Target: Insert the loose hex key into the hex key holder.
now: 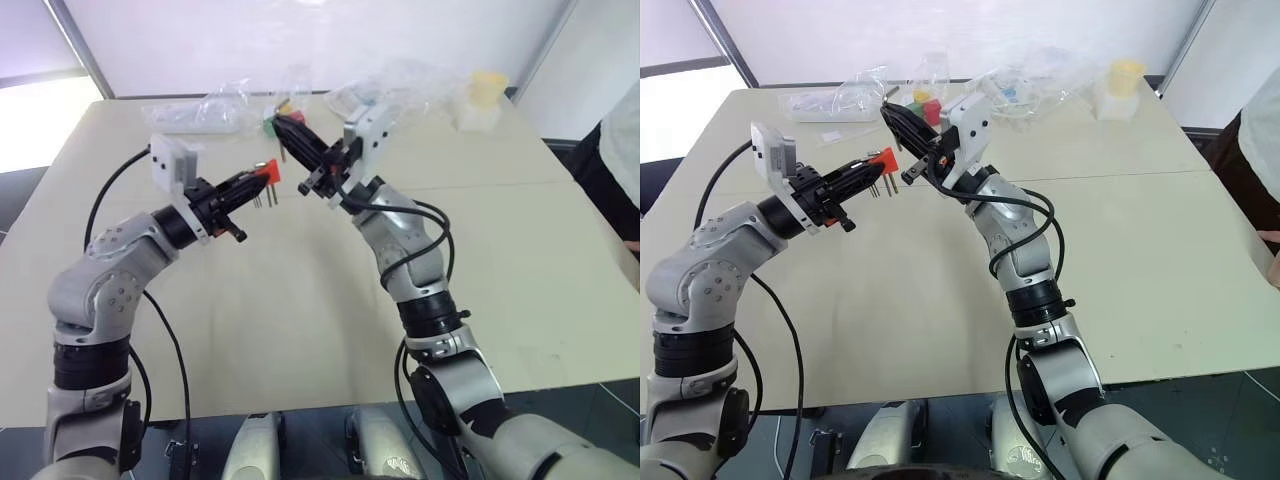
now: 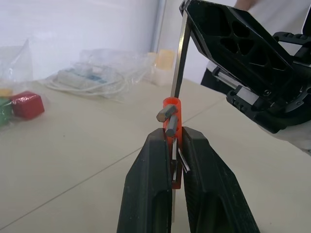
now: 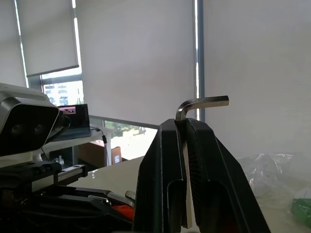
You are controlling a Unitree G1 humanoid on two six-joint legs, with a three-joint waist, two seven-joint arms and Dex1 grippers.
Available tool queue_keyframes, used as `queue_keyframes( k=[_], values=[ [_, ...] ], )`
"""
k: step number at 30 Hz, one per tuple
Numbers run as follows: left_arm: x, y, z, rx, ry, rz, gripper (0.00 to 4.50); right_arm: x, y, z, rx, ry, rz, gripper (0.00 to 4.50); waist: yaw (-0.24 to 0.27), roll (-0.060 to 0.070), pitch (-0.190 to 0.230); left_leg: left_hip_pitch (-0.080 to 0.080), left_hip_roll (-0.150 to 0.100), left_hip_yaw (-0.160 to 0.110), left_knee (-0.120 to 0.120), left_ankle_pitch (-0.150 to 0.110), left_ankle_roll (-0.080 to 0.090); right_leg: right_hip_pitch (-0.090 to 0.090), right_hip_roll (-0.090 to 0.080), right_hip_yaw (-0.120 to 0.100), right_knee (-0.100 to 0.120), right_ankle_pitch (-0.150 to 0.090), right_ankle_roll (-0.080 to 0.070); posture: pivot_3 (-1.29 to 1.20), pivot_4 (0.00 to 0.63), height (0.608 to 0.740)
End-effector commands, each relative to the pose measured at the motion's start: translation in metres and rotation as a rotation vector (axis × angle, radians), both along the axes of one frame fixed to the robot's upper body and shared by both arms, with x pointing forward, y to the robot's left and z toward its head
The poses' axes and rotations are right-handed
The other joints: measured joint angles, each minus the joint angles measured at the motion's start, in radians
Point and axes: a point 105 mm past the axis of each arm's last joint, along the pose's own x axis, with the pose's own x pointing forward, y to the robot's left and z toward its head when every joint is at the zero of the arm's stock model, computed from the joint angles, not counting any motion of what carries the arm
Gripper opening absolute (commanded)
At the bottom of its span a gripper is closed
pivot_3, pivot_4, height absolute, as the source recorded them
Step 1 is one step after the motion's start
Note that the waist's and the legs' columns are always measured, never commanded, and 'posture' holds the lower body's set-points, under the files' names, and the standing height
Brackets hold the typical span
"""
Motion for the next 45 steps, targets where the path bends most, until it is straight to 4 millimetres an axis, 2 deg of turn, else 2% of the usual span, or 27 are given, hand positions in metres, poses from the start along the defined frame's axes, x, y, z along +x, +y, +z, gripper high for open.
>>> queue_keyframes(
  k=[1,15,31,45],
  values=[
    [-0.003,0.000,0.011,-0.002,-0.058,-0.002,0.00,-0.011,0.005,0.023,0.040,-0.067,0.029,0.02,0.000,0.000,0.000,0.000,0.000,0.000,0.000,0.000,0.000,0.000,0.000,0.000,0.000,0.000,0.000,0.00,0.150,0.740],
    [-0.005,-0.001,0.010,0.002,-0.057,-0.009,0.00,-0.020,0.014,0.032,0.055,-0.079,0.072,0.02,0.000,0.000,0.000,0.000,0.000,0.000,0.000,0.000,0.000,0.000,0.000,0.000,0.000,0.000,0.000,0.00,0.150,0.740],
    [-0.005,-0.004,0.015,-0.009,-0.071,-0.014,0.00,-0.020,0.017,0.022,0.042,-0.056,0.076,0.02,0.000,0.000,0.000,0.000,0.000,0.000,0.000,0.000,0.000,0.000,0.000,0.000,0.000,0.000,0.000,0.00,0.150,0.740],
    [-0.007,-0.004,0.014,-0.011,-0.068,-0.016,0.00,-0.013,0.010,0.019,0.032,-0.052,0.048,0.02,0.000,0.000,0.000,0.000,0.000,0.000,0.000,0.000,0.000,0.000,0.000,0.000,0.000,0.000,0.000,0.00,0.150,0.740]
  ],
)
